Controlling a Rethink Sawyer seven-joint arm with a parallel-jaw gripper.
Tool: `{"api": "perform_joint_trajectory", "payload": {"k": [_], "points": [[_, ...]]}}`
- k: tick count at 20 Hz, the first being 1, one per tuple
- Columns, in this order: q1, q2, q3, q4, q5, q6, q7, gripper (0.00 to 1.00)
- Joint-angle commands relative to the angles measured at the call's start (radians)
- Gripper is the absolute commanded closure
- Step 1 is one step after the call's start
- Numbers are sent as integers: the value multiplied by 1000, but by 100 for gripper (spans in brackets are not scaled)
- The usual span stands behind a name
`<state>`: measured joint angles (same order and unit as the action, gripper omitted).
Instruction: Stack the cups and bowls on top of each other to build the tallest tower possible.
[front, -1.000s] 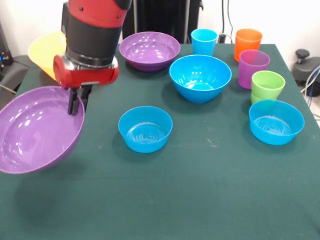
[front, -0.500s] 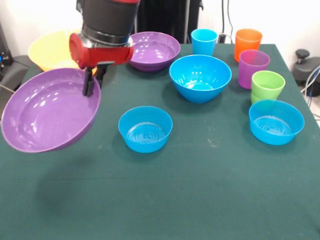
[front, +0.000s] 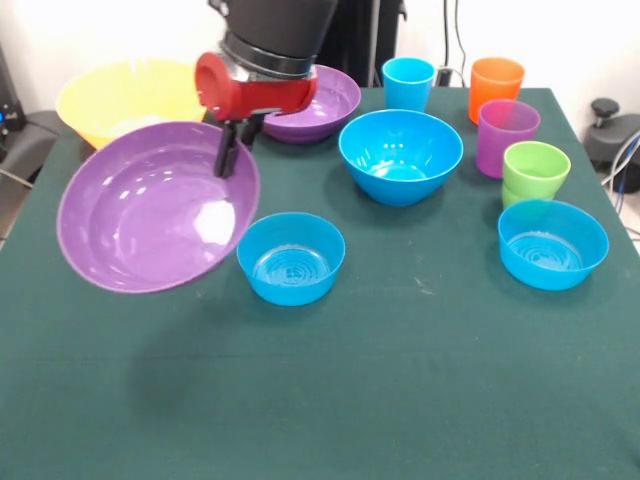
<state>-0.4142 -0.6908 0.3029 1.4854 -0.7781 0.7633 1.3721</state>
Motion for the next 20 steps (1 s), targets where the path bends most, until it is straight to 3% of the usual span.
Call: {"api": "perform_joint_trajectory", "payload": {"k": [1,12,20], "points": [[95,18,-68,64,-21,-27,200,100],[194,45,-144,59,-4,-67,294,100],[216,36,-172,116,-5,-166,343,100]]}}
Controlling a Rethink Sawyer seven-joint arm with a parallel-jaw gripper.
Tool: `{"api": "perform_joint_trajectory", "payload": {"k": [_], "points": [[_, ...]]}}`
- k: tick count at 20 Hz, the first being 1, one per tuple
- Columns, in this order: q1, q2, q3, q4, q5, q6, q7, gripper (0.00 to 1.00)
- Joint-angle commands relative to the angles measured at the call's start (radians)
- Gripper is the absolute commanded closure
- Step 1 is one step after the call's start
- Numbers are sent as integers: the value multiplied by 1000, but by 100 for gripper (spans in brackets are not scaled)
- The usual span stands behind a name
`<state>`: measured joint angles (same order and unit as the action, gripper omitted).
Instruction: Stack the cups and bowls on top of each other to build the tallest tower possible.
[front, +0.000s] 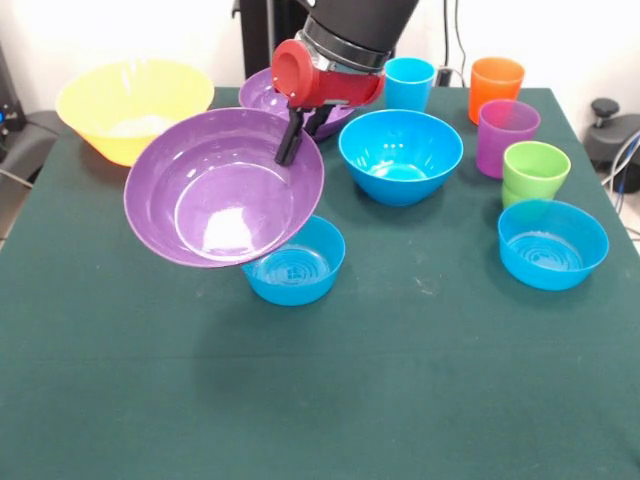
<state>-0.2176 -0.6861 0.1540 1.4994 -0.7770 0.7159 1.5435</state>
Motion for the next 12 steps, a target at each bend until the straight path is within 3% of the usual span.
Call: {"api": "perform_joint_trajectory", "payload": {"k": [1,6,12], "points": [[23,29,-25,109,-5,-126,177,100],[35,13,-30,159,5,-188,204,100],[91,49,-73,176,-20,-277,270,100]]}}
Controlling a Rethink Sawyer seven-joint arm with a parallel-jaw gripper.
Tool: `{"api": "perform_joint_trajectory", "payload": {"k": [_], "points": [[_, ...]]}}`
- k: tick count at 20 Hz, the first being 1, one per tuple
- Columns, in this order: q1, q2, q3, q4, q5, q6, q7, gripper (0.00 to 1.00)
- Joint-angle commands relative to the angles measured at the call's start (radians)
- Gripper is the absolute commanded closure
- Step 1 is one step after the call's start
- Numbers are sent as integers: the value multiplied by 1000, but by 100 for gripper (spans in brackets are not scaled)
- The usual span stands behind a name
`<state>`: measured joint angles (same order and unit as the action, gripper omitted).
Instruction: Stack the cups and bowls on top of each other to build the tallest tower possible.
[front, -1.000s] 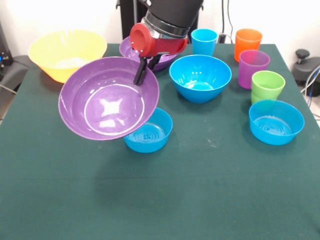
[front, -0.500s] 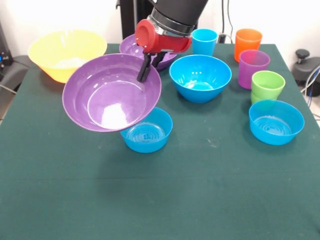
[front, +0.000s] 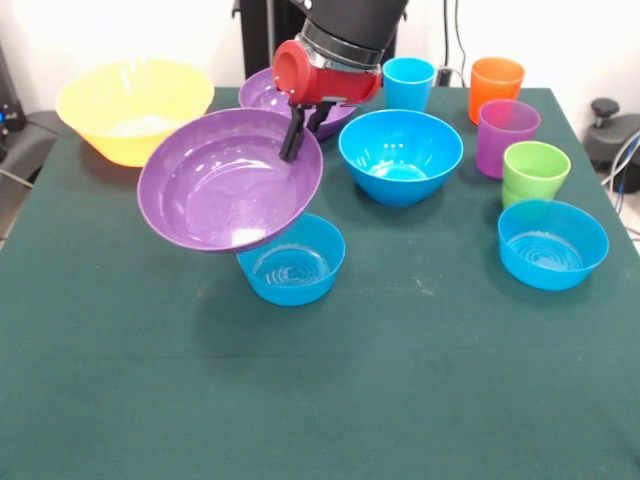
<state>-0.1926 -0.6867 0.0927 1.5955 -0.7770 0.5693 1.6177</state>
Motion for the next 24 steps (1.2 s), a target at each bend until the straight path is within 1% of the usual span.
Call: {"api": "perform_joint_trajectory", "payload": {"k": [1,7,11,14,24], "points": [[78,59,-21,78,-22,-148,208,100],[145,82,-67,66,-17,-189,246,100],[187,104,-105,51,-22,-255,272,100],[204,121,-125,39,-25,-285,275,100],[211,126,-167,17,-32,-297,227,100]]}}
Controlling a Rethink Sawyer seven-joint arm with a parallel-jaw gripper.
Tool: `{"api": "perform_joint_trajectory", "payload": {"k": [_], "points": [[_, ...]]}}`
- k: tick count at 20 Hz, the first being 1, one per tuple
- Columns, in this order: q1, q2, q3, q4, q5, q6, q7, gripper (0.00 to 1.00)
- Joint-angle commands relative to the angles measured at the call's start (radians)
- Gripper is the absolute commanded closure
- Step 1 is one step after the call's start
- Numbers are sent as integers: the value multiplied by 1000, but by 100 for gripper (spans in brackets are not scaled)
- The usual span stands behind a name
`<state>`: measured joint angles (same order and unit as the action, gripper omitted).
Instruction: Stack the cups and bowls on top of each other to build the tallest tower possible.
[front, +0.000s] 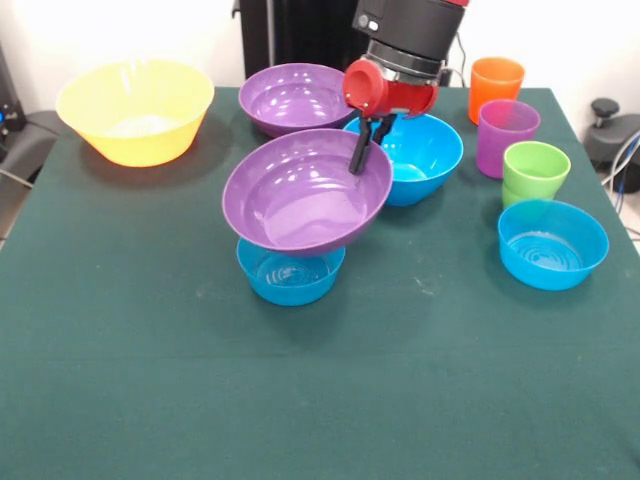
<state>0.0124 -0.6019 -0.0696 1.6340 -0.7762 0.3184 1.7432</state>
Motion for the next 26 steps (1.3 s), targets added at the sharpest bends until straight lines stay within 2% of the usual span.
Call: {"api": "perform_joint_trajectory", "payload": {"k": [1,7,15,17,23,26], "points": [[5,40,-6,-25,-32,-39,93,100],[-17,26,-1,-37,-27,-16,44,100],[-2,70,-11,-62,-26,-111,99,100],[3,72,-10,-68,-18,-104,99,100],[39,101,-57,-84,0,-182,160,100],[52,113,-70,-96,13,-184,156,100]]}}
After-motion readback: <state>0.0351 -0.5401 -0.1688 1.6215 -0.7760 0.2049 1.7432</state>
